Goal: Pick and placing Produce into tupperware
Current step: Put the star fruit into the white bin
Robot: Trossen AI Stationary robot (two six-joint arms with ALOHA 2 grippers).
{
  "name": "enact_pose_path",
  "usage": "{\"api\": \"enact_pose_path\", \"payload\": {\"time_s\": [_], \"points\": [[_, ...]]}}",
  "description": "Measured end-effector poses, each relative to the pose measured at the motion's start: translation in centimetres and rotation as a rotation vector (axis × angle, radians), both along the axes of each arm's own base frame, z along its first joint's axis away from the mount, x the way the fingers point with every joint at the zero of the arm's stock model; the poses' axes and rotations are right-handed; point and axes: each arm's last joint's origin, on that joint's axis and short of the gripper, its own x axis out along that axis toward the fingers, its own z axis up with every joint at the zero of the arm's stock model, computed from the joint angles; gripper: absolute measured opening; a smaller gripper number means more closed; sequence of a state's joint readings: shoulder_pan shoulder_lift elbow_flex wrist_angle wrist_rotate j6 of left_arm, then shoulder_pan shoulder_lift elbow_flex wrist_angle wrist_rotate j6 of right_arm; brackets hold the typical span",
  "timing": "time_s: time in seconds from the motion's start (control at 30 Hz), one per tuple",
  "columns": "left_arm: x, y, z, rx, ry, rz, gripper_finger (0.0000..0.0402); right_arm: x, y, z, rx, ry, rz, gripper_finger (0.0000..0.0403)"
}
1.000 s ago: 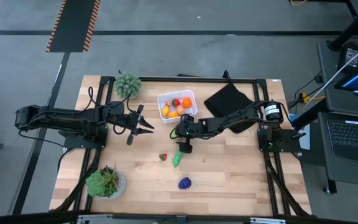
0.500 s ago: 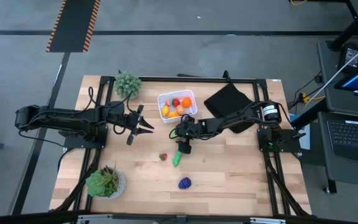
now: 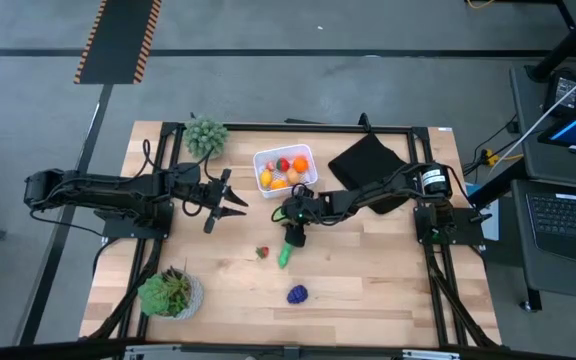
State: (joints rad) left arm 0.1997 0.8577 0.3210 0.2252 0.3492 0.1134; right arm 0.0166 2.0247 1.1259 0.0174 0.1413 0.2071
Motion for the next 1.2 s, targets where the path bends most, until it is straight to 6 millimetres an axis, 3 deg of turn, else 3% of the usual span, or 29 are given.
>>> {"api": "enact_pose_path", "payload": {"time_s": [0.23,0.5,0.63,0.87,1.2], "points": [[0.0,0.0,0.0,0.000,0.000,0.000,0.0120,0.0,0.0,0.0,-0.002,0.000,-0.001,0.0216],[0.0,0.0,0.0,-0.001,0.001,0.000,0.0127,0.2,0.0,0.1,0.000,-0.027,0.003,0.0236],[0.0,0.0,0.0,-0.001,0.001,0.000,0.0122,0.3,0.0,0.2,0.001,-0.036,0.005,0.0213],[0.0,0.0,0.0,-0.001,0.001,0.000,0.0107,0.3,0.1,0.3,0.004,-0.037,0.015,0.0213],[0.0,0.0,0.0,-0.001,0.001,0.000,0.0087,0.1,0.1,2.6,-0.012,-0.091,0.037,0.0213]]}}
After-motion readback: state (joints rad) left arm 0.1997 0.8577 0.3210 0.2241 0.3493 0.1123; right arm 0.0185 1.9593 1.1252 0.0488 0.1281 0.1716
